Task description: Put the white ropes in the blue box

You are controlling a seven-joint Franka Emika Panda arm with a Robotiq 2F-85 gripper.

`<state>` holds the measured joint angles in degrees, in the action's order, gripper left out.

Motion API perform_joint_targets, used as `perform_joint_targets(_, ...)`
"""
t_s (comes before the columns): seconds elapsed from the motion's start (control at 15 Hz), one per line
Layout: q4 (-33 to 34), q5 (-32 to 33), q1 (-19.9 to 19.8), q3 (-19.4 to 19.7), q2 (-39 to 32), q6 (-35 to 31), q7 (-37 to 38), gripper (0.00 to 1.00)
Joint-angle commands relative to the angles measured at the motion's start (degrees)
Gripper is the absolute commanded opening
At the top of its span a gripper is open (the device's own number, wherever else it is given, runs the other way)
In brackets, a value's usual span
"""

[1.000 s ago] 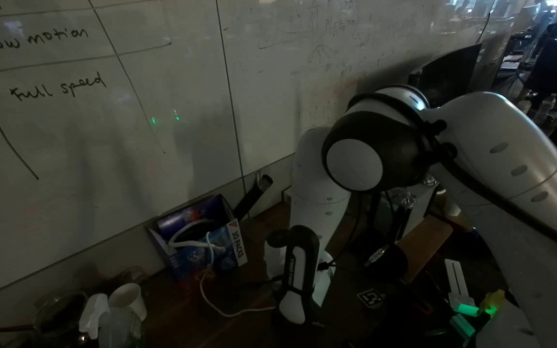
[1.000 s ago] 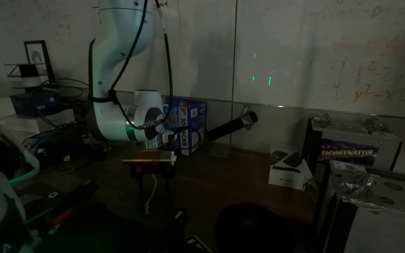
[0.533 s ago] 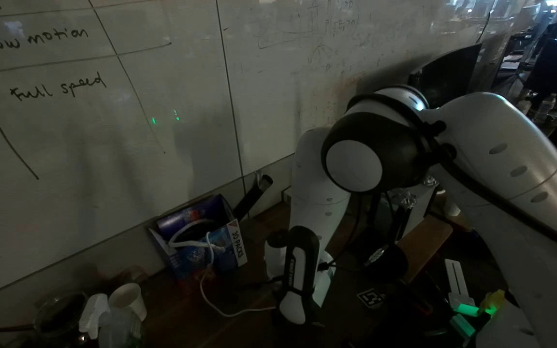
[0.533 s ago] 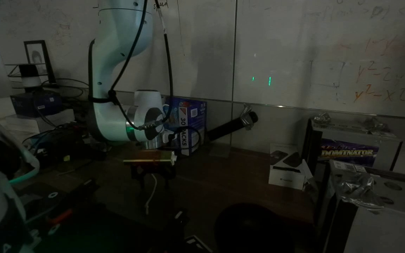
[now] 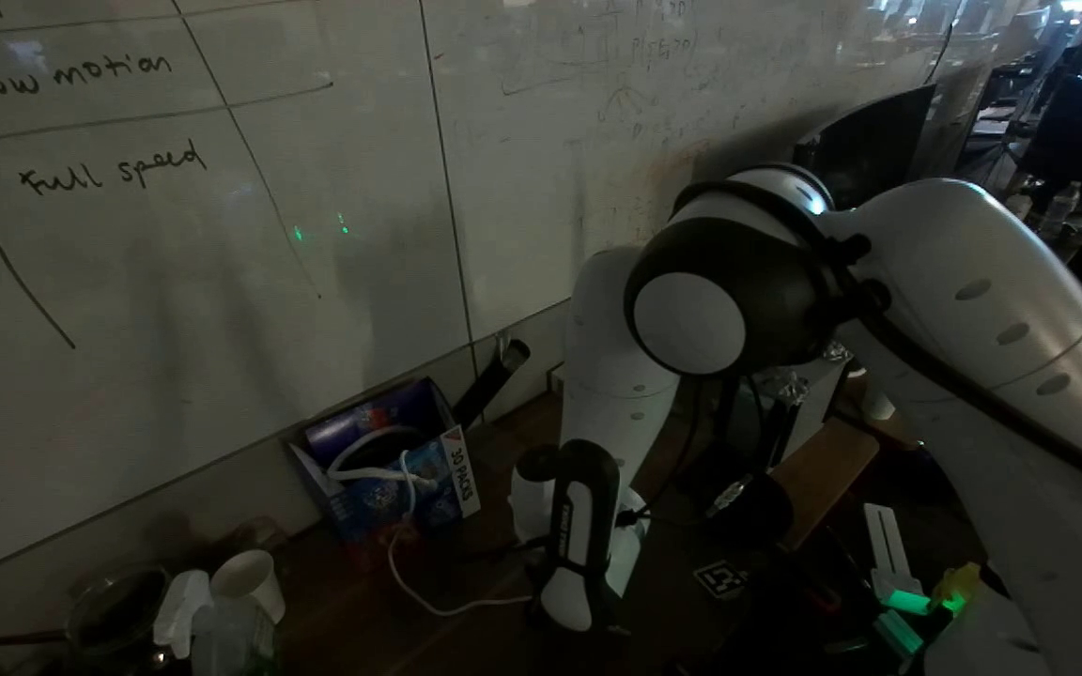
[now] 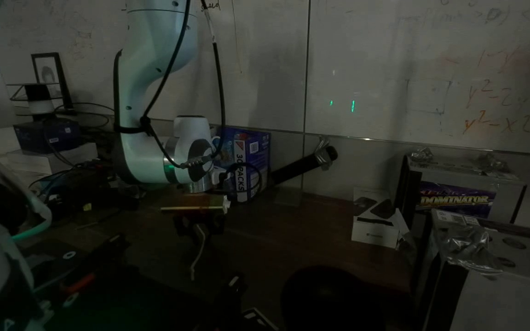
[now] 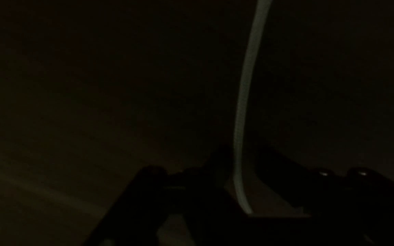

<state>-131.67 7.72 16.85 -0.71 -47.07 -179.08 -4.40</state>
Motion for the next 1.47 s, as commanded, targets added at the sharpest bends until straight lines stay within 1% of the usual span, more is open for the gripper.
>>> perform_joint_targets(0.0, 0.6, -0.3, 0.74, 0.49, -0.12, 0.09, 0.95, 0.08)
perform_joint_targets(0.13, 0.79, -0.42, 0.5, 0.22, 0.01, 0.65, 1.11, 0.04)
perform_joint_targets(0.2, 0.91, -0.5, 0.16, -0.11, 0.21, 1.17, 1.14, 0.09)
perform_joint_targets(0.53, 2.94, -0.92, 0.01, -1.0, 1.57, 4.58, 2.09, 0.09)
perform_joint_targets(0.73, 5.94, -1.38, -1.54, -3.47, 2.61, 8.45, 2.38, 0.09)
perform_joint_targets(0.8, 6.86, -1.56, -1.43, -3.8, 3.02, 9.57, 2.73, 0.09)
perform_joint_targets(1.07, 10.32, -1.9, -0.09, -3.85, 6.9, 15.37, 5.24, 0.09)
perform_joint_targets(1.4, 14.26, -0.64, 4.23, -0.23, 13.99, 20.22, 12.91, 0.09)
